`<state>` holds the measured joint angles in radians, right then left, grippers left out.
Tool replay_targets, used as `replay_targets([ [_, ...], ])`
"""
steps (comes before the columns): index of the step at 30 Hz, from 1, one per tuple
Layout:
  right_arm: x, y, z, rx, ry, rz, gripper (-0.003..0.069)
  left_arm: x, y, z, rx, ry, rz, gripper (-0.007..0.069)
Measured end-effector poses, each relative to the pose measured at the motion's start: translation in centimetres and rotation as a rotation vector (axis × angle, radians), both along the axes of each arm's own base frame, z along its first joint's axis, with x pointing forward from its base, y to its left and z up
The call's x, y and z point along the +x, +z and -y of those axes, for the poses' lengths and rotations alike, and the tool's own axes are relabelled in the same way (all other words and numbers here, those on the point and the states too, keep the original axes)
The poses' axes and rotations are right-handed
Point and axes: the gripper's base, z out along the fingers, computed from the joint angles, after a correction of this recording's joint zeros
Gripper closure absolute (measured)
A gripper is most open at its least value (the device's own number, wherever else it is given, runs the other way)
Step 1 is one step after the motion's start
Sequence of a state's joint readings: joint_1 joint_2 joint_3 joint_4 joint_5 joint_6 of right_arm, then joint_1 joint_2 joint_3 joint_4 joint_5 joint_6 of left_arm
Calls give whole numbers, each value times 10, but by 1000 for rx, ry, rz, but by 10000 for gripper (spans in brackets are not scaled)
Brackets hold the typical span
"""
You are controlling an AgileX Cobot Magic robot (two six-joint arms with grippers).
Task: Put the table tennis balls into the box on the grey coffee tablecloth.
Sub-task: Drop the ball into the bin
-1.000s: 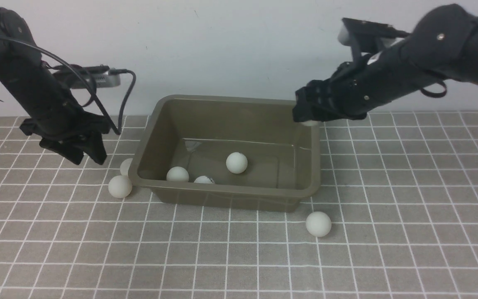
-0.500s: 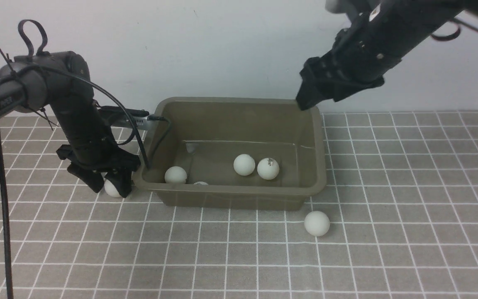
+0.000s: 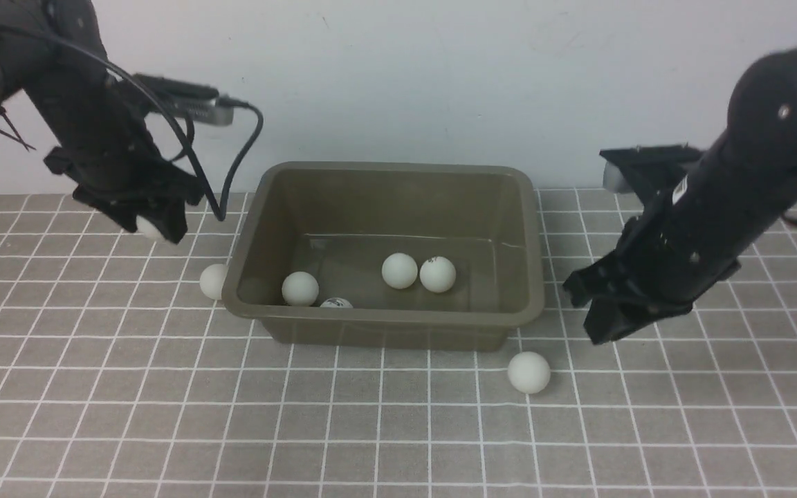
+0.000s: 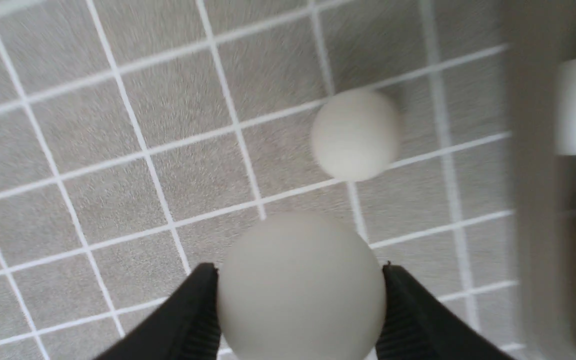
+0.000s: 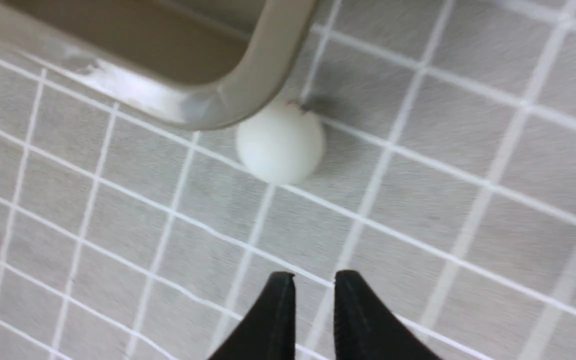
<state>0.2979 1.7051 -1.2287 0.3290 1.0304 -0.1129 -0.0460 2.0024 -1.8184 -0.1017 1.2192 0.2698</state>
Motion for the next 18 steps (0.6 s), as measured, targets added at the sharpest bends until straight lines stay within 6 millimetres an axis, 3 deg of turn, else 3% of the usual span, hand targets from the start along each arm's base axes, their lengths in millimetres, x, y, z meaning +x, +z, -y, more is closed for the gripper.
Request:
replay_targets([
  [3, 1, -16, -3, 46, -15, 47, 461, -2, 9, 21, -84, -50, 38, 272],
  [7, 8, -34, -6, 68, -41, 62, 335, 3, 2, 45, -164, -84, 63, 272],
  [8, 11, -43, -8, 73, -46, 56, 258, 6, -6, 56, -187, -98, 60, 272],
  [10, 13, -49, -11, 72, -41, 54, 204, 8, -15, 67, -197, -113, 50, 265],
  [12, 16, -65, -22, 57, -6, 64, 102, 11, -28, 79, -199, -131, 40, 183],
  [13, 16, -66, -23, 56, -4, 62, 98, 11, -28, 80, -198, -133, 39, 174],
  [14, 17, -73, -28, 49, 4, 69, 78, 12, -31, 84, -198, -139, 39, 101],
  [16, 18, -81, -33, 43, 8, 75, 83, 13, -28, 84, -200, -136, 47, 36],
  [18, 20, -87, -34, 38, 4, 76, 123, 15, -22, 83, -196, -126, 61, 22],
])
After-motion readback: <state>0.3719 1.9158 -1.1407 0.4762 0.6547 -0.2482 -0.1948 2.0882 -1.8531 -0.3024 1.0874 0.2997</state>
